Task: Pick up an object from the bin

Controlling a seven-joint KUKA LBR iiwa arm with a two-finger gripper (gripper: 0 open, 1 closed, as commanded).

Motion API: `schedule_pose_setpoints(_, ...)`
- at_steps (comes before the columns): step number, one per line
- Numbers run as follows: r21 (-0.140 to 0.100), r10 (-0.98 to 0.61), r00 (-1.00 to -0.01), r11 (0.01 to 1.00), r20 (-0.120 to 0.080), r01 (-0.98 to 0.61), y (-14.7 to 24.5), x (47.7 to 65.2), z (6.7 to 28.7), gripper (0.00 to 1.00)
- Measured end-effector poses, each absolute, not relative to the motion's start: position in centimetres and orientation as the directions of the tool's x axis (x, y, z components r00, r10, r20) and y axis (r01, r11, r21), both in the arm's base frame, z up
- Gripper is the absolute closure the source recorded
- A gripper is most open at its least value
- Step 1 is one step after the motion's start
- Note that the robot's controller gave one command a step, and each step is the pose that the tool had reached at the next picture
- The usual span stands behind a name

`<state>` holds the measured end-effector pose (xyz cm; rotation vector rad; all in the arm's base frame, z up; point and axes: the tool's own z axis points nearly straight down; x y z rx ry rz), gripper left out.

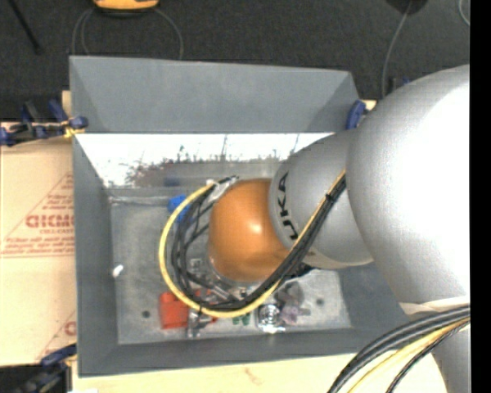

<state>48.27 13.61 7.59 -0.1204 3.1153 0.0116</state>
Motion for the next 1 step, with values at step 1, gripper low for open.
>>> schedule_pose_setpoints(1, -0.001, -0.141, -0.990, 0.990, -0.010, -0.141, 11.13, 49.45, 22.31, 1.00)
